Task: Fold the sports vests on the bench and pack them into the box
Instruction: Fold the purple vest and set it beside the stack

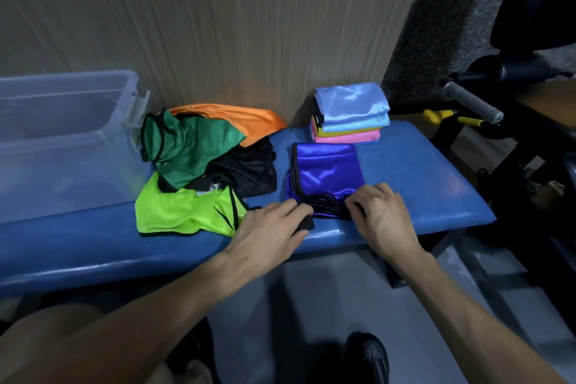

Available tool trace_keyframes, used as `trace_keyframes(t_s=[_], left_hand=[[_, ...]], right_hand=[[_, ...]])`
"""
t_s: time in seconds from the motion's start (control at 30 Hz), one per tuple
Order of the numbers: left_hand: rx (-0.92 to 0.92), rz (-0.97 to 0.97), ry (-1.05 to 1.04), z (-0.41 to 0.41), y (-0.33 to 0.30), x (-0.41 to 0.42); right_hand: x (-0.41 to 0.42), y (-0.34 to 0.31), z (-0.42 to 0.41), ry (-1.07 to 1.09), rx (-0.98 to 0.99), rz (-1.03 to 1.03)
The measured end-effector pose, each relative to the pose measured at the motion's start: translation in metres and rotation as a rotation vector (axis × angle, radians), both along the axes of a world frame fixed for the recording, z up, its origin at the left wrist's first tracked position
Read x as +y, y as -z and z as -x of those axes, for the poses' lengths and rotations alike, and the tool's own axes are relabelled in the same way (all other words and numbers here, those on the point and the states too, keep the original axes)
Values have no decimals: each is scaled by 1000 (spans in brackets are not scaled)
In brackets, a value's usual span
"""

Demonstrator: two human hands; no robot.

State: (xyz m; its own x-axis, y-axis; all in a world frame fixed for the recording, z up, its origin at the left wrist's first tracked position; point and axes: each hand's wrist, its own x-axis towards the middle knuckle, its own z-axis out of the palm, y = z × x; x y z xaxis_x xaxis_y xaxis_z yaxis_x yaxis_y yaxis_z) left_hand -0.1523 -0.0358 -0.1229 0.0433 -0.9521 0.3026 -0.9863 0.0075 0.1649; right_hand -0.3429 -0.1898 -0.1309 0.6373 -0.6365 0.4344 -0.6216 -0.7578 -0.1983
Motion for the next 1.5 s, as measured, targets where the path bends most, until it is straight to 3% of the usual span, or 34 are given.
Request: trace_keyframes(t_s=[0.13, 0.27, 0.33, 0.63, 1.03, 1.13, 1.2, 1.37, 1.5], left_hand=[[137, 60, 32, -6, 1, 4], [421, 104, 10, -10, -4, -1], [457, 98, 7, -9, -4, -6], [360, 48, 152, 1, 19, -14], [-96, 220, 263, -4, 3, -24], [75, -30, 355, -17, -11, -31], [242, -142, 305, -25, -15, -37], [468, -10, 81, -32, -13, -64], [533, -82, -83, -35, -10, -83]], right_hand=[[0, 1, 1, -6, 3, -9], [-2, 1, 1, -9, 7, -23], [-1, 1, 1, -15, 11, -31], [-7, 6, 8, -95, 68, -13], [-3, 6, 10, -160, 216, -35], [-2, 6, 10, -158, 247, 15], [0, 7, 9, -150, 249, 24], [3, 3, 12, -166, 272, 6], [1, -3, 10, -168, 284, -28]])
